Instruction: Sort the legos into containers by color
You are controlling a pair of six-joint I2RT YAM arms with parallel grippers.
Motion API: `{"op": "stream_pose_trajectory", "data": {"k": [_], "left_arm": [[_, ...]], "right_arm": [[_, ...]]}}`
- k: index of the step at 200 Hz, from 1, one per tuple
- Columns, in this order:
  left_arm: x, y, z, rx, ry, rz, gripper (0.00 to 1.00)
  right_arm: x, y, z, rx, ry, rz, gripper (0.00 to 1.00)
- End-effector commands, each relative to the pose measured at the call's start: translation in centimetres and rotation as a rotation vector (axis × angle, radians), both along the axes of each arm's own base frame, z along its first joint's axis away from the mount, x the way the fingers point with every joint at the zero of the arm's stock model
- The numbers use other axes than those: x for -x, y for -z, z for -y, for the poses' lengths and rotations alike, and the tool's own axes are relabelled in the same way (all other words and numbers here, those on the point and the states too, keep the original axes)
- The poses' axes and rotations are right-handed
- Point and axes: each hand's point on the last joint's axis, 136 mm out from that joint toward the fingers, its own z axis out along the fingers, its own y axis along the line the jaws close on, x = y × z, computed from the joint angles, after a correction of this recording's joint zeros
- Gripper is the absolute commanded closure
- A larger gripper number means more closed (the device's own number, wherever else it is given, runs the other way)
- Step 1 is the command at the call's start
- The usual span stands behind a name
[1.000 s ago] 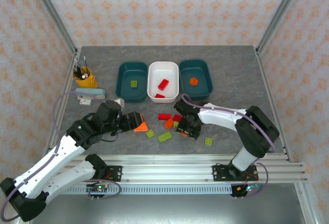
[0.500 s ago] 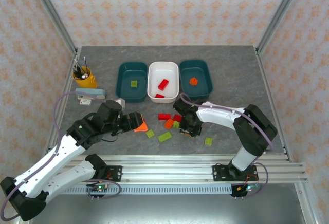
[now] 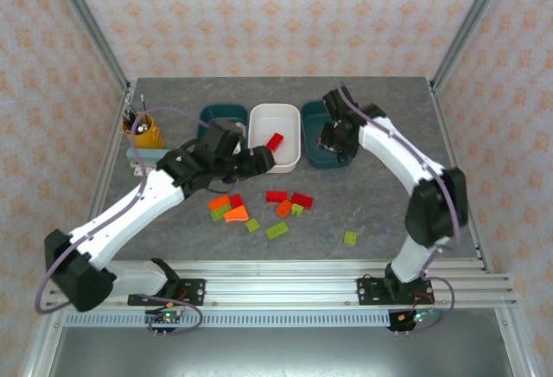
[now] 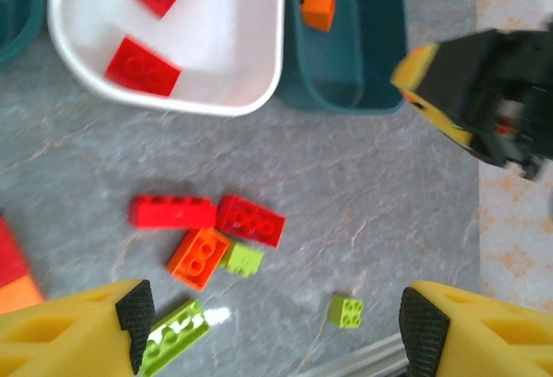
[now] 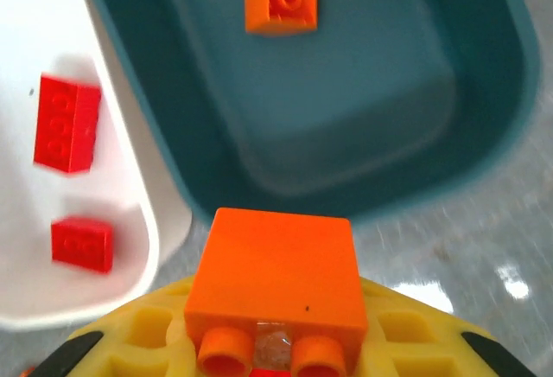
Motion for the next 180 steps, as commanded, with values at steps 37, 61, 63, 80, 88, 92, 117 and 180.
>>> {"op": "stream_pose_trajectory", "data": {"k": [37, 61, 63, 80, 88, 92, 117, 180], "left_arm": [[-4.5, -1.7, 2.7, -0.023, -0.008, 0.045, 0.22], [-4.6, -1.2, 2.2, -0.064, -0.028, 0.024, 0.22], [-4.6, -1.1, 2.1, -0.069, -0.030, 0.021, 0.22], [-4.1, -0.5, 1.5, -0.088, -0.046, 0.005, 0.23], [-3.9, -0.3, 1.2, -0.091, -0.052, -0.002, 0.22], [-3.8, -0.1, 1.1, -0.094, -0.057, -0.006, 0.22], [-2.7, 0.6, -0.2, -0.126, -0.081, -0.034, 0.22], [1.3, 2.3, -7.1, -0.258, -0.230, -0.124, 0.22]], "right_arm": [[-4.0, 6.1, -0.3, 0.004, -0.093, -0.216, 0.84], [-4.5, 7.6, 0.5, -0.009, -0.048, -0.240, 0.76], [-4.6, 7.7, 0.5, -0.010, -0.045, -0.241, 0.76], [-4.6, 8.5, 0.6, -0.019, -0.040, -0.257, 0.68], [-4.6, 8.7, 0.6, -0.020, -0.042, -0.261, 0.64], [-4.6, 8.8, 0.6, -0.020, -0.043, -0.263, 0.61], [-4.7, 8.1, 0.7, -0.015, -0.053, -0.254, 0.49], [-4.3, 0.3, 1.2, -0.001, -0.076, -0.066, 0.45]]}}
